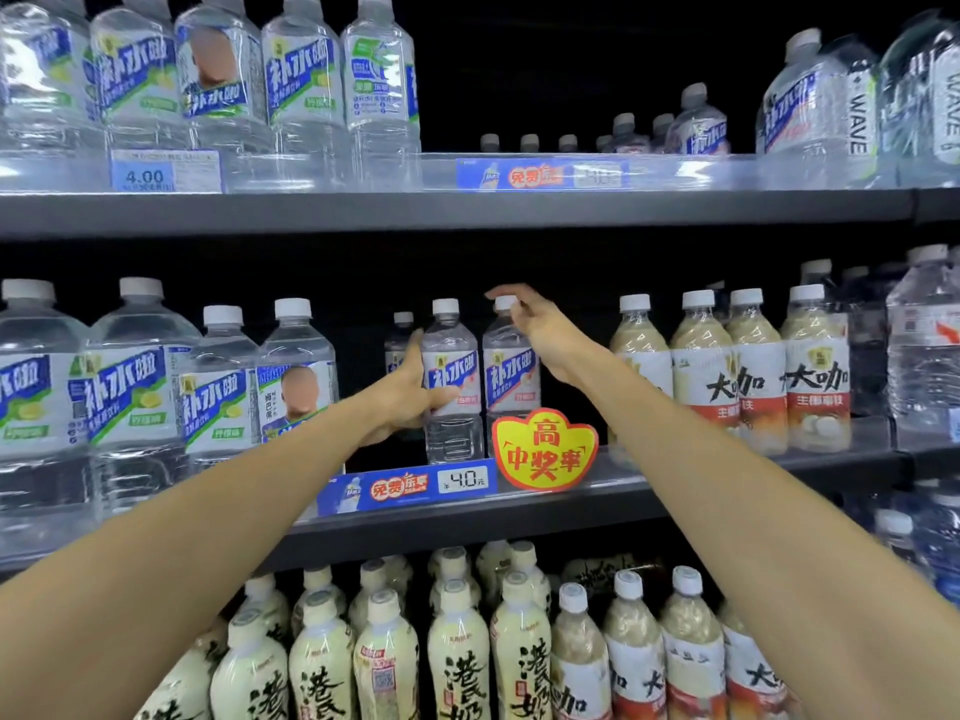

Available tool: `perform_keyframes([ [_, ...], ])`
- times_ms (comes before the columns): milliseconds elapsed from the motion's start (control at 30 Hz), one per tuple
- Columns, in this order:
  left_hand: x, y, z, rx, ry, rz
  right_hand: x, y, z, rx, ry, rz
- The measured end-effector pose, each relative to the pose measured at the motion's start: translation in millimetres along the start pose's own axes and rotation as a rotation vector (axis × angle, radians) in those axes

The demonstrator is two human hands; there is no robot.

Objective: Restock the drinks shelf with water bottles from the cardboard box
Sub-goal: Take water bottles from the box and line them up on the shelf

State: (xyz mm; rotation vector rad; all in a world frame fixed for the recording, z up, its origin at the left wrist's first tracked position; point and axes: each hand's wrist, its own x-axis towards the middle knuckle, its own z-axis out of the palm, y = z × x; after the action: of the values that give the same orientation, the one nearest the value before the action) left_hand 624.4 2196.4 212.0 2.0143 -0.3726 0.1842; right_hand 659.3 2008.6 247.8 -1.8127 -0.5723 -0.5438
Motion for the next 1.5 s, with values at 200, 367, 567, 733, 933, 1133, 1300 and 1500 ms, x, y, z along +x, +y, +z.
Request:
perform_keyframes([
  [200, -2.9, -2.0, 1.5, 0.114, 0.049, 0.087, -8.3, 1.0, -4.9, -0.136, -0.192, 0.006],
  [367, 5.4, -1.5, 6.9, 0.272, 0.144, 0.131, -9.6, -1.1, -13.7, -0.505, -0.195, -0.019],
  [567, 47.2, -10.0, 16.6, 0.409, 0.241, 0.097, 16.2, 10.5, -10.6, -0.750, -0.167, 0.064],
  [733, 85.4, -12.6, 20.6, 0.634, 0.192, 0.034, 41.7, 28.9, -7.2, -0.882, -0.160, 0.113],
  [933, 125.4, -12.8, 34.6, 0.714, 0.165, 0.016, 68.5, 57.1, -17.4, -0.946, -0.131, 0.159],
  [1133, 145.5, -6.0, 47.0, 0.823, 0.157, 0.031, 83.8, 64.4, -21.0, -1.117, -0.101, 0.147],
  [1300, 161.3, -8.8, 50.5, 0.805, 0.141, 0.045, 91.8, 69.2, -19.2, -1.187, -0.077, 0.153],
  [1500, 171.7, -15.4, 50.5, 0.839, 0.118, 0.061, 98.3, 78.2, -14.0, -1.181, -0.071, 0.155],
])
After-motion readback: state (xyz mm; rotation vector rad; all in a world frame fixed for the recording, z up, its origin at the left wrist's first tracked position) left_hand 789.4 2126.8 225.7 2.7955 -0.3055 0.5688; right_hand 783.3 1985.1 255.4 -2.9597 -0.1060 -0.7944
